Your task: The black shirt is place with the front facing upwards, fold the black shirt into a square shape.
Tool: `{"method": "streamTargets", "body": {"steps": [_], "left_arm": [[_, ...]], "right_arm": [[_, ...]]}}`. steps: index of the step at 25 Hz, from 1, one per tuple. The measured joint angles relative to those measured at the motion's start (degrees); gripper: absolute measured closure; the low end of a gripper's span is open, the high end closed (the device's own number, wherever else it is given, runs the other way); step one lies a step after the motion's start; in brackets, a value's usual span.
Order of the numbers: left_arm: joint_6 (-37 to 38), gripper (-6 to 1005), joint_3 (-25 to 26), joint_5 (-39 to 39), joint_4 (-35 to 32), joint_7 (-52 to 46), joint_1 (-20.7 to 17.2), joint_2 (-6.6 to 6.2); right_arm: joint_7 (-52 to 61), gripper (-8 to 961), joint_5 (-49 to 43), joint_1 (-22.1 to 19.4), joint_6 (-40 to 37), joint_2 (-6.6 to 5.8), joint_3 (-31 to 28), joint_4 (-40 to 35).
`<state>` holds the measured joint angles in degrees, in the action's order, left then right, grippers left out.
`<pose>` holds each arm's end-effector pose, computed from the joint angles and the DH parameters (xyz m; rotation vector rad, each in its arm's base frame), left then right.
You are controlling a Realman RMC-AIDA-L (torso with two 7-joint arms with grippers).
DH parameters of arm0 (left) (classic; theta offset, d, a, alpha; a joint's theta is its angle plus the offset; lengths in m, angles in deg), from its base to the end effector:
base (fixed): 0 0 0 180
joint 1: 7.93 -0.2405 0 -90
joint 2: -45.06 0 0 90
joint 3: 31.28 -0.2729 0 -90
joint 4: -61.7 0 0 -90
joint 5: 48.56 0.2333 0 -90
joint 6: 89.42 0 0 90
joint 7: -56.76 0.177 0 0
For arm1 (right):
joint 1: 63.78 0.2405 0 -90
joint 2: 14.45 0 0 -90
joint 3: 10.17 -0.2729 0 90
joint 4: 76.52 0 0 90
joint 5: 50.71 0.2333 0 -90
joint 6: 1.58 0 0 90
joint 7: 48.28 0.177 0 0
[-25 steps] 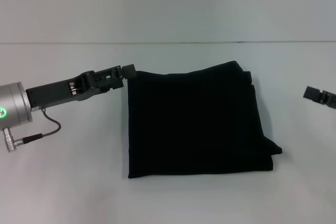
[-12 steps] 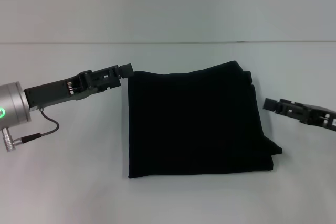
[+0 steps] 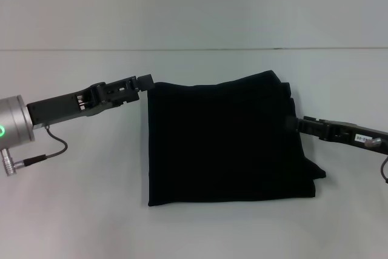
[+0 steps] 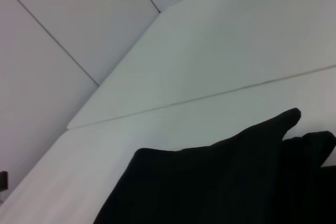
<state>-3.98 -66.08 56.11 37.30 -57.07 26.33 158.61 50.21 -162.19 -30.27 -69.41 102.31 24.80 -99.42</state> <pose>-0.2773 0.4009 -0.0089 -2.3008 -1.5801 -1.0974 0.3240 0.4067 -0.0504 -2.2489 1.3505 0.7220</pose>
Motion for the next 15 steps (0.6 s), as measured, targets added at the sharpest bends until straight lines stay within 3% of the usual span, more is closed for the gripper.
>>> {"method": "streamTargets", "body": {"steps": [4,6,15], "left_arm": [[0.12,91,0.0,0.0,-0.35,0.03,-0.08,0.0],[0.16,92,0.0,0.0,-0.36,0.03,-0.14,0.0],[0.29,97,-0.01,0.0,-0.39,0.09,-0.26,0.0]], "right_arm": [[0.7,172,-0.07,0.71,1.88,0.27,1.69,0.1],[0.97,376,-0.09,0.92,2.47,0.36,2.24,0.11],[1.21,574,-0.14,1.58,3.01,0.48,2.64,0.21]]}}
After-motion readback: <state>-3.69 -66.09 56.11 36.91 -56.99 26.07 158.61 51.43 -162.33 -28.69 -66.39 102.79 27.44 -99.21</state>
